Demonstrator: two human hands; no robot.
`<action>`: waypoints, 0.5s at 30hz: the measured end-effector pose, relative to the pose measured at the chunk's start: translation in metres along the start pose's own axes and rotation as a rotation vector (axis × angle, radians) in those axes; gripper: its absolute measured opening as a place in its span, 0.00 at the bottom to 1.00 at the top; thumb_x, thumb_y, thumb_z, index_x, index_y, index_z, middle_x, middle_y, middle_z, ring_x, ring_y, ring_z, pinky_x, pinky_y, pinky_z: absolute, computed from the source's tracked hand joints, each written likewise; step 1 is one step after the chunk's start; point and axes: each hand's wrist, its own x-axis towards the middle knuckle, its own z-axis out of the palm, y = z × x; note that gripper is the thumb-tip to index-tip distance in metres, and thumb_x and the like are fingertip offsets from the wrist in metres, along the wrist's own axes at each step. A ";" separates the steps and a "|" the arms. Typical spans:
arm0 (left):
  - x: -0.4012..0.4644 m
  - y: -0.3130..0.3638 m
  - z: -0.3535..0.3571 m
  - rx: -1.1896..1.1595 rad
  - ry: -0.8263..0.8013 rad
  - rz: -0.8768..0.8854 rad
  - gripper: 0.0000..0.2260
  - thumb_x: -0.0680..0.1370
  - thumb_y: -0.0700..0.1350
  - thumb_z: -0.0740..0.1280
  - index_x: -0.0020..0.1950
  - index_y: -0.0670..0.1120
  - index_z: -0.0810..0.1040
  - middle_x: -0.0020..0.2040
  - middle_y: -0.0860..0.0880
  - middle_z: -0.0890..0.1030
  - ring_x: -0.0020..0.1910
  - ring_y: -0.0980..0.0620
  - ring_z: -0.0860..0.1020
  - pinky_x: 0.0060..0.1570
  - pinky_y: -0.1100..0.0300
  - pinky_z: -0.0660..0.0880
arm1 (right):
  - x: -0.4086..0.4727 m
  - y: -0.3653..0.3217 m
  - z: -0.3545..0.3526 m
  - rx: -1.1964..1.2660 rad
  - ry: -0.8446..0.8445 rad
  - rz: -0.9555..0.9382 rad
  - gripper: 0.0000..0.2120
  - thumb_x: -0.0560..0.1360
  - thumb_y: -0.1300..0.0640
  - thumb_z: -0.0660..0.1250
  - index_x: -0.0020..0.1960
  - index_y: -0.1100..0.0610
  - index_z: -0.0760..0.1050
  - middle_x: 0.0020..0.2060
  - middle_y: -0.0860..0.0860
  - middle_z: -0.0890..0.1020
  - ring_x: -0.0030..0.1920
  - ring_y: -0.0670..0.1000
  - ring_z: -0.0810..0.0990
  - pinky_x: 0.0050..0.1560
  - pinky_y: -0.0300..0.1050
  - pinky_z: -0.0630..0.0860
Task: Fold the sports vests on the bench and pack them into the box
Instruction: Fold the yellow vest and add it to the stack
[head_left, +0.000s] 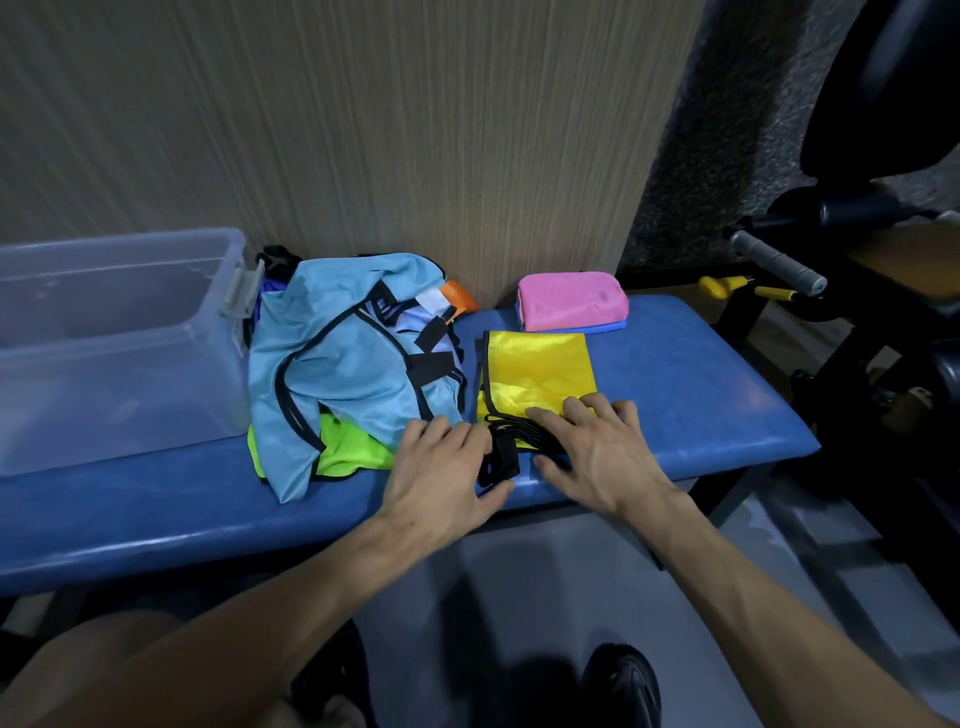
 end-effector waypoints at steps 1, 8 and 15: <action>0.002 0.002 0.000 0.012 -0.010 -0.002 0.21 0.72 0.68 0.63 0.47 0.51 0.76 0.39 0.56 0.79 0.41 0.49 0.75 0.48 0.52 0.67 | 0.000 -0.002 0.000 -0.009 0.010 0.006 0.28 0.73 0.37 0.57 0.69 0.46 0.74 0.47 0.51 0.78 0.54 0.58 0.76 0.50 0.57 0.69; 0.008 0.011 0.006 0.037 -0.027 0.019 0.10 0.76 0.52 0.63 0.47 0.48 0.79 0.40 0.51 0.79 0.40 0.46 0.75 0.50 0.48 0.70 | 0.003 -0.012 0.002 -0.066 0.034 0.002 0.27 0.72 0.40 0.58 0.69 0.45 0.75 0.47 0.52 0.77 0.52 0.58 0.76 0.51 0.59 0.70; 0.016 -0.004 -0.009 0.026 -0.012 0.286 0.07 0.75 0.42 0.66 0.53 0.47 0.77 0.48 0.49 0.75 0.46 0.45 0.73 0.46 0.48 0.72 | -0.001 -0.020 0.006 -0.167 0.053 -0.051 0.26 0.74 0.46 0.57 0.71 0.44 0.74 0.47 0.54 0.76 0.51 0.61 0.77 0.61 0.71 0.67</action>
